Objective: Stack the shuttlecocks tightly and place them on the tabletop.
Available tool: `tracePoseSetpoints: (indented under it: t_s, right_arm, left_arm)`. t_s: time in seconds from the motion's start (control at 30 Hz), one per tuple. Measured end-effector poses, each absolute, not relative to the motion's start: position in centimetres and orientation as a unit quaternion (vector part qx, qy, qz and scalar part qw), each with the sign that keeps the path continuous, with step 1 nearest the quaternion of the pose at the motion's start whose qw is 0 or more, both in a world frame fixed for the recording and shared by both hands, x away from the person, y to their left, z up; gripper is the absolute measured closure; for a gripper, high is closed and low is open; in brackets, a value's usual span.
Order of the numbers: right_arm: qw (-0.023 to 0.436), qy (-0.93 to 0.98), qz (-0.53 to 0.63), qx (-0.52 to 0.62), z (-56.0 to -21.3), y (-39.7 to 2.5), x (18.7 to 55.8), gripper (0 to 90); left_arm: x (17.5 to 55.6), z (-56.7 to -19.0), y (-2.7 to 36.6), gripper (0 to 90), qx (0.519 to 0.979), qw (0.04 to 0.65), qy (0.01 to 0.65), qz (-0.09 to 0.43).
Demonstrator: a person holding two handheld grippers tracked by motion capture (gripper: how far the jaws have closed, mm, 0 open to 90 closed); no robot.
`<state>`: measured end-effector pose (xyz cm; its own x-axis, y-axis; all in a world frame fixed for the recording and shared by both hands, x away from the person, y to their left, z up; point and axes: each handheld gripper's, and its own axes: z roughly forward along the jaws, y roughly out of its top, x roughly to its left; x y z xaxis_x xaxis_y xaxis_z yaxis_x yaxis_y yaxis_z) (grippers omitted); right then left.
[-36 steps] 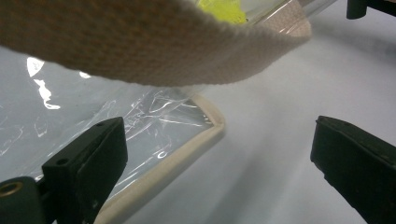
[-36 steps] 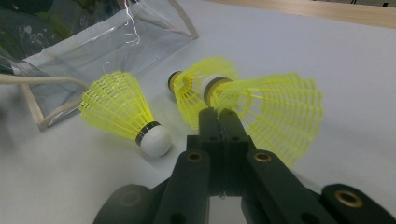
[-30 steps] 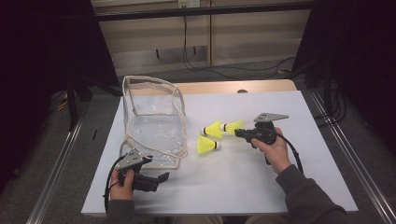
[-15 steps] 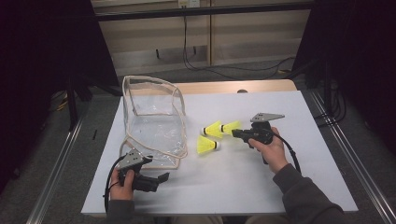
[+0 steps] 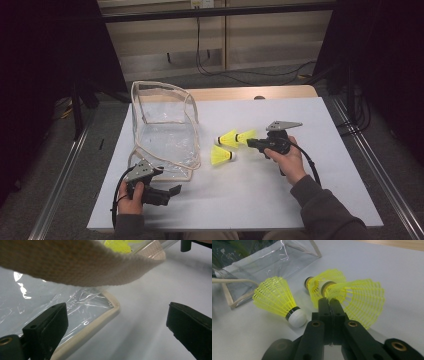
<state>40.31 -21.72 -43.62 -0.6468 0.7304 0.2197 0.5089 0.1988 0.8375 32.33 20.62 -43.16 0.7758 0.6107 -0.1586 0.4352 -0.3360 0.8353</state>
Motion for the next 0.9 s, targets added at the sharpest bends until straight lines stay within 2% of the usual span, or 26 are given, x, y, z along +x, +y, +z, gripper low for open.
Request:
tracePoseSetpoints:
  t_s: [0.9]
  right_arm:
    - [0.11, 0.769, 0.485, 0.401, -43.65, -20.95, 40.49, 89.6]
  left_arm:
    - [32.24, -42.98, 20.63, 3.9, 0.808, 0.481, 0.324, 0.101]
